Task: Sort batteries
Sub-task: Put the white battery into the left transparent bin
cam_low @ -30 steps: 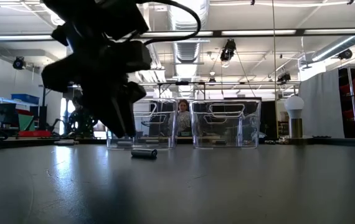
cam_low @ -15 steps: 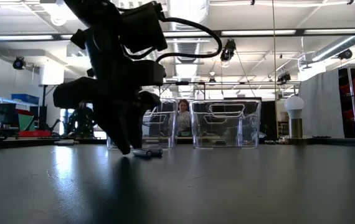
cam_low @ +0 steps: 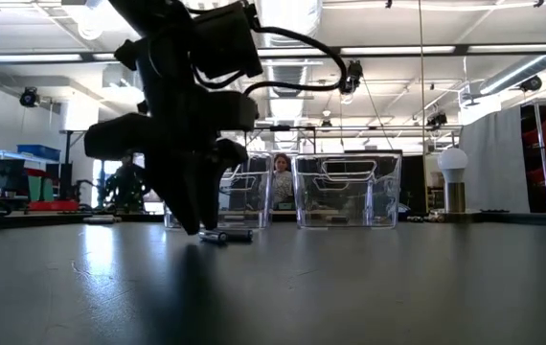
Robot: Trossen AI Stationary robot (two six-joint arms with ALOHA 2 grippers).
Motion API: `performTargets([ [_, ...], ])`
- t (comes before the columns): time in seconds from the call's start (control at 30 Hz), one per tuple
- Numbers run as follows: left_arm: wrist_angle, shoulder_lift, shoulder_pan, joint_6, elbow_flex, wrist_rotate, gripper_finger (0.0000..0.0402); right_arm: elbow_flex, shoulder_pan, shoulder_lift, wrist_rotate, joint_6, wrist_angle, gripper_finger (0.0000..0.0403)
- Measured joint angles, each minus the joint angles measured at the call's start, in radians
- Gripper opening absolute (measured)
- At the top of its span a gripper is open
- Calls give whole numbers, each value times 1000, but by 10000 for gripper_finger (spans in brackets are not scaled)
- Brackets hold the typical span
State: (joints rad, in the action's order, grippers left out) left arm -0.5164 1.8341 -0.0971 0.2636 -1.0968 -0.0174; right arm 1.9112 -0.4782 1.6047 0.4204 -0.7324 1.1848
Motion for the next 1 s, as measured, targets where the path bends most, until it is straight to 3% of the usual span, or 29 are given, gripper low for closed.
performTargets([
  [0.3, -58, -6, -19, -10, -42, 0, 117, -68, -16, 0, -3, -30, -23, 203],
  [0.73, 69, -5, -10, -45, -52, 4, 117, -82, -15, 0, -2, -34, -24, 194],
  [1.0, 99, 61, -7, -66, -53, 6, 117, -82, -15, 0, -1, -34, -24, 191],
])
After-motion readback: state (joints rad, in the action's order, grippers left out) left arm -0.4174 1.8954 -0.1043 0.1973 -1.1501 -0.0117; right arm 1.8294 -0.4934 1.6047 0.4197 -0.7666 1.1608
